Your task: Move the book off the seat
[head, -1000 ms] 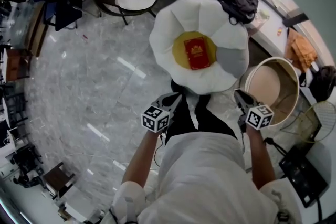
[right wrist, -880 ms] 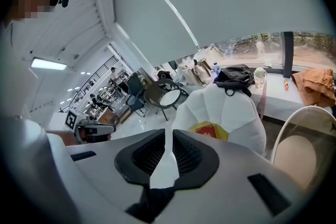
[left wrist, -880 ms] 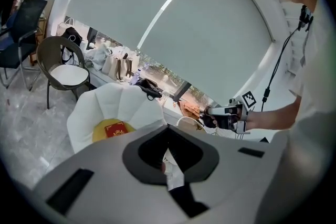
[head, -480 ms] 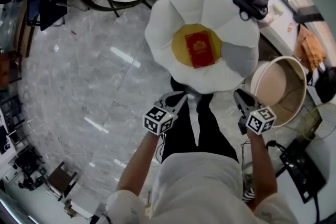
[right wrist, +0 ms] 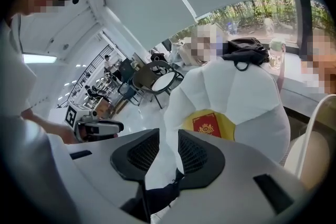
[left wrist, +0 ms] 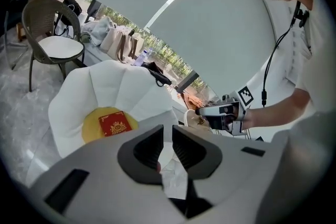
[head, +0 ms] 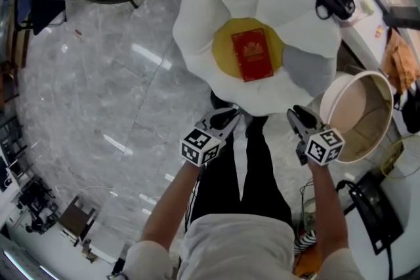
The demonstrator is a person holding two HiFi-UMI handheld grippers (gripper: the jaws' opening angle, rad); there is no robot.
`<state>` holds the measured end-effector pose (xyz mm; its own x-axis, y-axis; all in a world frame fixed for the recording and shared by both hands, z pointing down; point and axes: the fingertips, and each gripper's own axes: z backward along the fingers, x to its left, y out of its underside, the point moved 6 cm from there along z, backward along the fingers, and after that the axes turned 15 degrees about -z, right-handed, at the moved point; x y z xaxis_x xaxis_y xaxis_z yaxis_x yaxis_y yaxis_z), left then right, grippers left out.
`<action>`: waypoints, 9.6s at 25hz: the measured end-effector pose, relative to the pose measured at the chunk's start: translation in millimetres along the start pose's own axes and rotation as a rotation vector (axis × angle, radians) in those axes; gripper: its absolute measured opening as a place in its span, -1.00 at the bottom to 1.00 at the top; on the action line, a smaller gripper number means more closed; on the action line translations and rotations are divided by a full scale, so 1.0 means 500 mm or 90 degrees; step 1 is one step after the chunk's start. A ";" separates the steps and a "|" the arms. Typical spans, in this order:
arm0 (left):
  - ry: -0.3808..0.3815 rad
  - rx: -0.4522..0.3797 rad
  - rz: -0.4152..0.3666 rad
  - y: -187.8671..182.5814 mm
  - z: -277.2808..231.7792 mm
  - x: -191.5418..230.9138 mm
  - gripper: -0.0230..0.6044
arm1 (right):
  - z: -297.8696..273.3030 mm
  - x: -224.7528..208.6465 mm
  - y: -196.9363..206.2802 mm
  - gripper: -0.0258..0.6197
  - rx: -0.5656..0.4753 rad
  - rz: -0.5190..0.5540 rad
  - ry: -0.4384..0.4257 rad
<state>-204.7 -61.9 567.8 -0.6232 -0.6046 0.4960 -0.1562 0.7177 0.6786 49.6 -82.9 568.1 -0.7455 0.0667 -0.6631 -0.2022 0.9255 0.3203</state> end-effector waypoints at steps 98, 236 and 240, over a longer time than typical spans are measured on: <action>0.108 0.282 -0.143 0.234 -0.466 0.087 -0.08 | -0.196 -0.368 0.268 0.03 -0.068 -0.147 0.130; 0.372 0.100 -0.449 -0.115 0.161 -0.858 -0.92 | 0.977 0.246 0.724 -0.76 -0.679 -0.245 0.241; 0.363 0.095 -0.447 -0.119 0.157 -0.872 -0.92 | 0.992 0.235 0.735 -0.76 -0.670 -0.247 0.239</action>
<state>16.3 186.3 268.6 0.1189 -0.9692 0.2155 -0.4774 0.1345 0.8683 202.9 450.0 272.2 -0.6229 -0.4277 -0.6550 -0.7490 0.0846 0.6571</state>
